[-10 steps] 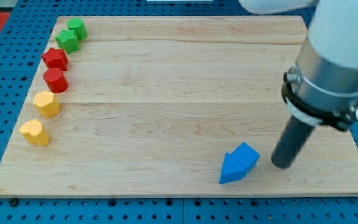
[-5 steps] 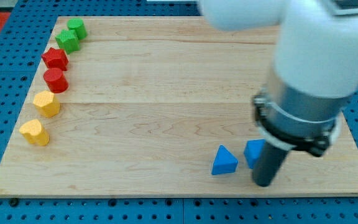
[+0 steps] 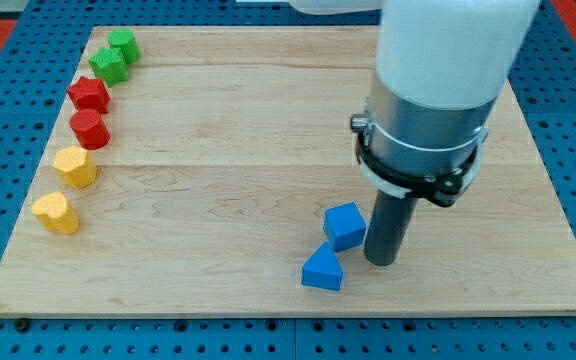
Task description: Move blue triangle to the bottom left corner
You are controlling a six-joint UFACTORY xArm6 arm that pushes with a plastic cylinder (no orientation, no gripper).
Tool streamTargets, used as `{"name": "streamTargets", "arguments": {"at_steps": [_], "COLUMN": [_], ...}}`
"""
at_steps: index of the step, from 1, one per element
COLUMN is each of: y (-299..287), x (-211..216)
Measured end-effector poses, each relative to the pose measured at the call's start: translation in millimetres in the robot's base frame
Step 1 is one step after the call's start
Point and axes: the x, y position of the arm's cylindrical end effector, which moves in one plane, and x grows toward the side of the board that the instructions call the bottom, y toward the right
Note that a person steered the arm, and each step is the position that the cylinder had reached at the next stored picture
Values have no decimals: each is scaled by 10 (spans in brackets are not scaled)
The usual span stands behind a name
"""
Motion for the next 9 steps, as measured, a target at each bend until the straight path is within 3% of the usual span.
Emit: {"name": "streamTargets", "arguments": {"at_steps": [1,2,3,4,9], "y": [19,-531,-1142,-1161,-2331], "x": [141,294,234,121,-117]}}
